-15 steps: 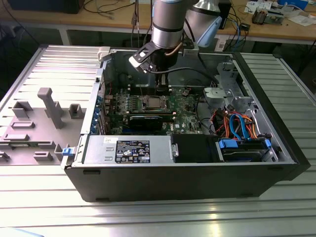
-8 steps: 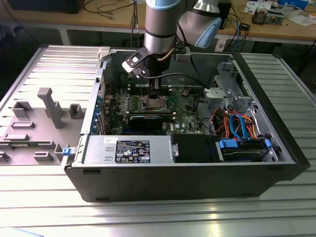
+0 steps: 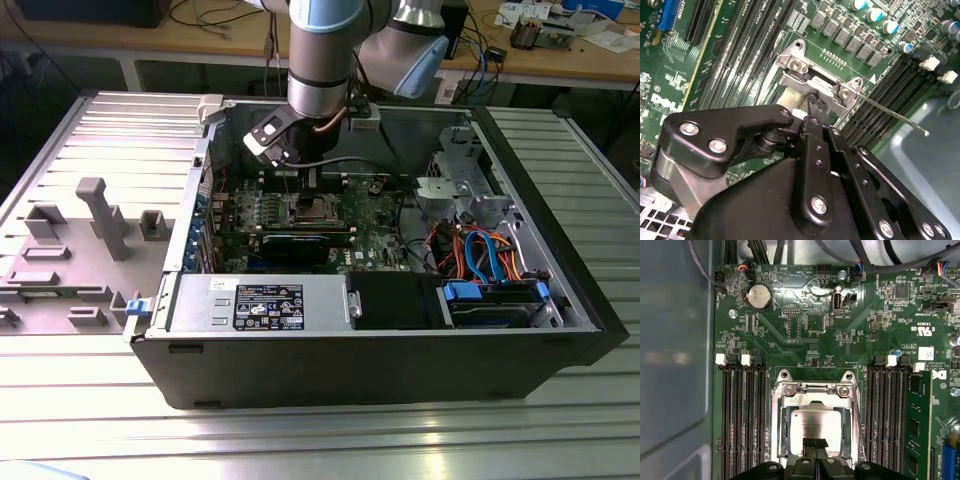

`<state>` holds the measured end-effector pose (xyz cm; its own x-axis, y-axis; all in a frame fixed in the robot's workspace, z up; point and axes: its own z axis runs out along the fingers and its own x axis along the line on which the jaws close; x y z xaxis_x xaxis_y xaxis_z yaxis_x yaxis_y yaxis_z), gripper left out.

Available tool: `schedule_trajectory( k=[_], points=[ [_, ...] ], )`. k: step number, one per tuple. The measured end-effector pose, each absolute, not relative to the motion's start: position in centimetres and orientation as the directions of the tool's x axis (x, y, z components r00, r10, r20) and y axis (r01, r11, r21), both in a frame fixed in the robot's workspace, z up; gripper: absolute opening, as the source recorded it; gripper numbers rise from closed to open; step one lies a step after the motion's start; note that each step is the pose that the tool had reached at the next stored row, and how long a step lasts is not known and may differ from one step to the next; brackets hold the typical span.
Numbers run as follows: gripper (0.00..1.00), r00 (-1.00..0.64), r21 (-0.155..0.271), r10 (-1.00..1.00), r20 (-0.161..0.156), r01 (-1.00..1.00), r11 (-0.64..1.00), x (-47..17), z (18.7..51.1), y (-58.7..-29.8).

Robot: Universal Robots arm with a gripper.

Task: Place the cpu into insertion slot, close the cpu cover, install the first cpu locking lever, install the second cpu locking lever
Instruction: 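Close the cpu cover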

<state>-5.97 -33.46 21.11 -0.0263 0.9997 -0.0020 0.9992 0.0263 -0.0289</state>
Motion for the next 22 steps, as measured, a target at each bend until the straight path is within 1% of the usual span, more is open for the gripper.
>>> schedule_trajectory(
  k=[6, 15, 20, 22],
  points=[
    [0.11, -0.027, -0.029, 1.0, -0.002, 0.999, 0.027, -6.3, 20.6, -33.5],
    [0.11, -0.027, -0.029, 1.0, -0.002, 0.999, 0.027, -5.8, 20.6, -33.5],
    [0.11, -0.027, -0.03, 1.0, -0.002, 0.999, 0.027, -5.7, 22.0, -33.5],
    [0.11, -0.027, -0.038, 1.0, 0.005, 0.999, 0.027, -5.0, 22.1, -33.5]
  ],
)
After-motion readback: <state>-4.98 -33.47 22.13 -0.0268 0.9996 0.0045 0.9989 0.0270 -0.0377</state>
